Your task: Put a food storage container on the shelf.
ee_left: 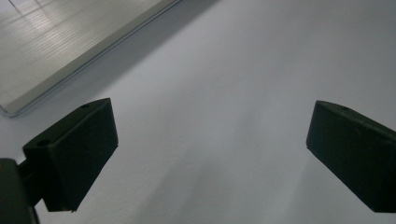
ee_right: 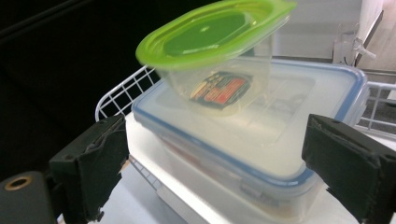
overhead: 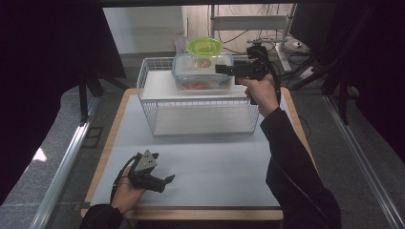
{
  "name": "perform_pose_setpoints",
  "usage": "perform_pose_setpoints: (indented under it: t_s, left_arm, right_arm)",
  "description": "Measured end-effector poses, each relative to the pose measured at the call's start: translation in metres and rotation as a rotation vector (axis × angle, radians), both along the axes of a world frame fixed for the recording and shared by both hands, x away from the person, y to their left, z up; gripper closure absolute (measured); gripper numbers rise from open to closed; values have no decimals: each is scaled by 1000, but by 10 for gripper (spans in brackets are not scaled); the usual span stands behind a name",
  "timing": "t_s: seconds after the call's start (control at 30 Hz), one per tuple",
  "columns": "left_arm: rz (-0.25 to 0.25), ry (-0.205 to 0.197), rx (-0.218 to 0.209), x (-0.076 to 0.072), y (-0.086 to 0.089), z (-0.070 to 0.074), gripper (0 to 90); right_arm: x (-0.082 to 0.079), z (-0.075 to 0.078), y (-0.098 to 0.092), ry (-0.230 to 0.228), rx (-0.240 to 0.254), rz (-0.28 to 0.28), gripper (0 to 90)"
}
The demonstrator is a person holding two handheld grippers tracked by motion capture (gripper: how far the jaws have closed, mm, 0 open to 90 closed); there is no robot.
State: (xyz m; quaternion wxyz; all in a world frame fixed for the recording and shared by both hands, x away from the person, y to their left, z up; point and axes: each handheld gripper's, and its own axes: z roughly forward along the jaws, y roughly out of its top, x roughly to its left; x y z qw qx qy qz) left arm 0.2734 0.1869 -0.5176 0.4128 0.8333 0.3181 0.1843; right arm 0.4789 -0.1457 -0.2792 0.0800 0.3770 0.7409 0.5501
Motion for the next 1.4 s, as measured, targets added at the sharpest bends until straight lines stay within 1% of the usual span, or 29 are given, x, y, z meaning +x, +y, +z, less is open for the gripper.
perform_pose_setpoints:
  t_s: [0.1,0.2,0.37,0.47,0.57,0.67,0.73,0.9,1.1,1.2,1.23,1.3,1.33,1.4]
  left_arm:
    - [-2,0,-5,0,0,0,18]
    - [-3,-2,-9,0,-1,0,18]
    - [-6,-2,-6,-1,-1,0,17]
    - [-7,-4,-3,-1,-1,0,17]
    - [-8,-7,-4,-1,-1,0,18]
    - [-10,-5,2,-1,-1,0,17]
    - [-8,-6,-3,-1,-2,0,17]
    - [-11,-6,0,-1,-2,0,17]
    - [-15,-8,11,-2,-2,-1,17]
    - [-14,-12,12,-2,-3,-1,18]
    - [-15,-13,12,-2,-3,-1,17]
    - [-17,-15,12,-2,-3,-2,17]
    - [-17,-17,11,-2,-3,-1,16]
    - [-16,-20,8,-1,-3,-1,15]
  right_arm:
    - [-7,-4,1,-6,-10,9,63]
    - [-15,-8,2,-20,-35,13,56]
    - [-33,-17,2,-46,-76,39,49]
    - [-45,-26,1,-62,-100,55,44]
    - [-58,-39,0,-71,-128,71,38]
    - [-72,-56,-3,-87,-158,79,34]
    - [-80,-70,-5,-90,-169,87,32]
    - [-101,-112,-14,-84,-204,89,27]
    - [-124,-163,-30,-65,-234,80,26]
    - [-137,-188,-37,-50,-264,75,25]
    - [-140,-195,-39,-45,-281,75,25]
    - [-145,-208,-41,-37,-316,64,25]
    - [-146,-213,-42,-23,-332,64,24]
    - [-146,-218,-42,-9,-353,64,22]
